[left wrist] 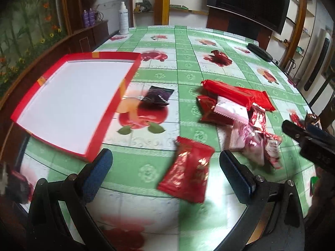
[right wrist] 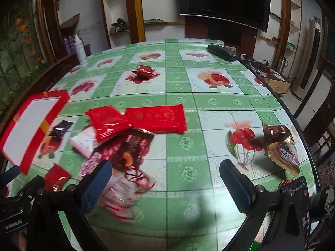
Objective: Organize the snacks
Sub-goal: 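Move both grippers toward the pile of wrapped snacks, then grasp the red square packet with the left gripper while the right grasps the red-white twisted candy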
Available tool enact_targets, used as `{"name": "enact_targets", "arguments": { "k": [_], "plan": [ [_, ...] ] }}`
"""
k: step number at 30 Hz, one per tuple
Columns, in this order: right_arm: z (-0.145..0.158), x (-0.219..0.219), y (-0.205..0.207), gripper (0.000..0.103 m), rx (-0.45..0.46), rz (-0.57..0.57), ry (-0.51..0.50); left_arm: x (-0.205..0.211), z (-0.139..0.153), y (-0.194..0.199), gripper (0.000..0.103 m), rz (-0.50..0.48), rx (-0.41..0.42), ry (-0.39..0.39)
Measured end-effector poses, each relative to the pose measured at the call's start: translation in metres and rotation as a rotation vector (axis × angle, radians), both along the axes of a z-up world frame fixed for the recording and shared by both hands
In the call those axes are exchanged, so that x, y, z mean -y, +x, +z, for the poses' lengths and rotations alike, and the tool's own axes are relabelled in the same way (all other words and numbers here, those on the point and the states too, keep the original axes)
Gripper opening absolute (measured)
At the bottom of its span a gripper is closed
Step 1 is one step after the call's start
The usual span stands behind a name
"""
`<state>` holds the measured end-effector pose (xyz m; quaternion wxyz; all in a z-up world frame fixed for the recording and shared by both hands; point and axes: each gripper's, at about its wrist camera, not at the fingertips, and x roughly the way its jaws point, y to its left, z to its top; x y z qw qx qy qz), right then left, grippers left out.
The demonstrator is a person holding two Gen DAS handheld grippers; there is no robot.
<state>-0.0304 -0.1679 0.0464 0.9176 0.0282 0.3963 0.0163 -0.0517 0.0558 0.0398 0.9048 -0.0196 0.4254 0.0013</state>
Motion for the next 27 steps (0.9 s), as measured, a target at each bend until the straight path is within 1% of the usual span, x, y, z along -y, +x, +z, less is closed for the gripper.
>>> {"name": "enact_targets", "arguments": {
  "k": [3, 8, 11, 13, 18, 27],
  "plan": [
    [0.008, -0.006, -0.007, 0.103, 0.014, 0.029, 0.041, -0.010, 0.000, -0.003, 0.103, -0.005, -0.016, -0.015],
    [0.018, -0.013, -0.008, 0.103, 0.036, 0.046, 0.018, -0.029, -0.002, -0.013, 0.103, 0.014, -0.027, -0.068],
    [0.018, -0.010, -0.006, 0.103, 0.031, 0.038, 0.013, -0.029, -0.006, -0.016, 0.103, -0.003, -0.046, -0.090],
    [0.016, -0.007, -0.006, 0.103, 0.022, 0.031, 0.009, -0.026, -0.008, -0.016, 0.103, -0.016, -0.060, -0.083],
    [0.011, -0.004, -0.011, 0.103, 0.003, 0.038, 0.009, -0.016, -0.010, -0.016, 0.103, -0.042, -0.064, -0.055],
    [0.009, -0.003, -0.021, 0.103, 0.000, 0.052, 0.017, -0.010, -0.013, -0.016, 0.103, -0.056, -0.078, -0.048]
  ]
}}
